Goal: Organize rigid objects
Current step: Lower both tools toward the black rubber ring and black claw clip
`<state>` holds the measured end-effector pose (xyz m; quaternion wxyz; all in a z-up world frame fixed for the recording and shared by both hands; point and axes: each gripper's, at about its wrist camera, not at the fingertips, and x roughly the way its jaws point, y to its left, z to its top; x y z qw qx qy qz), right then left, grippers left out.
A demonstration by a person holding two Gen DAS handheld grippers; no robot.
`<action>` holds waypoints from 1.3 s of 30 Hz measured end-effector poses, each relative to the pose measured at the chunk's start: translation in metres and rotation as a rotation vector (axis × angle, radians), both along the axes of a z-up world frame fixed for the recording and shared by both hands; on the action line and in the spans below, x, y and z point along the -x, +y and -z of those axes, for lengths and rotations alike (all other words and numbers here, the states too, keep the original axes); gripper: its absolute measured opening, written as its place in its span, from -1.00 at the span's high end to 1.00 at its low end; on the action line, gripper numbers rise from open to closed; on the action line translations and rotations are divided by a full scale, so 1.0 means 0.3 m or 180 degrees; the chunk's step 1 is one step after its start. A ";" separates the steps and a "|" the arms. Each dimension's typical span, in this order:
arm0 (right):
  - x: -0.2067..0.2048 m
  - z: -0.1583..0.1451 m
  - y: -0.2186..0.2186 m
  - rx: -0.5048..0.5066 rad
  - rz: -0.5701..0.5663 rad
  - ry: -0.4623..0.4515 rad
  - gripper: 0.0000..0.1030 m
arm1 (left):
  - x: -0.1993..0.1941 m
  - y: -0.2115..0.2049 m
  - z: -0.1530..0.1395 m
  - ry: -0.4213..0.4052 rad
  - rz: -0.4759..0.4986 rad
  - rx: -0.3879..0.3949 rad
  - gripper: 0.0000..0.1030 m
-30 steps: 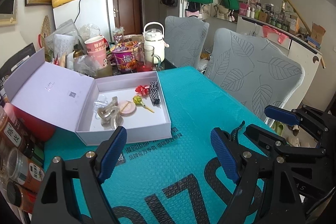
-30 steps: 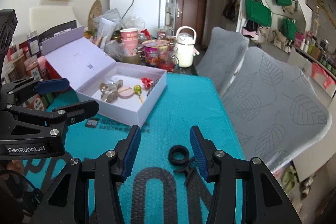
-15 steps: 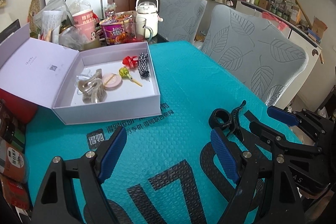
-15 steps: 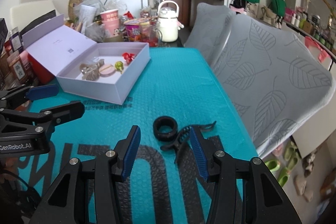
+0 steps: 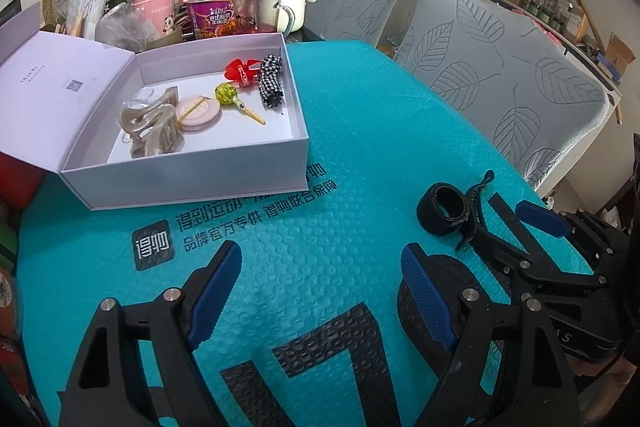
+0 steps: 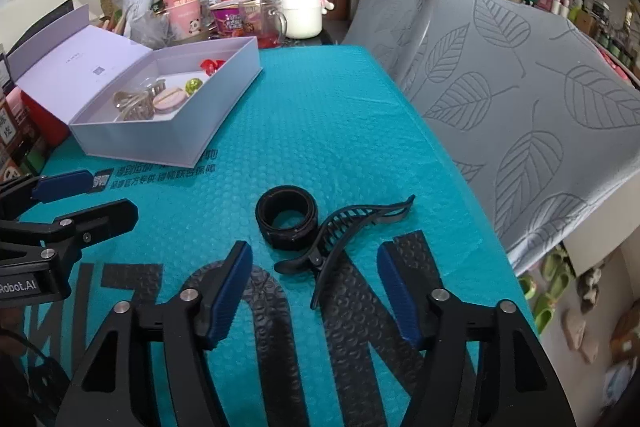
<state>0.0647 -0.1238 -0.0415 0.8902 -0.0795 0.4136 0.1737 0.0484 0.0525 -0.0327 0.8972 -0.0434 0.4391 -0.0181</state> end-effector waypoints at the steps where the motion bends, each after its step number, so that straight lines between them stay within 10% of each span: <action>1: -0.008 0.009 0.002 0.0007 0.0015 0.0011 -0.40 | -0.008 0.002 0.007 0.0001 0.0007 0.0004 -0.60; 13: -0.081 0.087 0.001 -0.0044 0.0023 0.0219 -0.52 | -0.076 -0.019 0.049 0.0088 0.0084 0.0064 -0.60; 21: -0.052 0.101 -0.068 -0.0039 -0.0052 0.0262 -0.04 | -0.111 -0.075 0.060 0.0117 0.0237 0.0104 -0.60; 39: 0.011 0.076 -0.271 -0.0096 0.0106 0.0241 0.11 | -0.198 -0.305 0.143 0.0236 0.0827 -0.0156 -0.60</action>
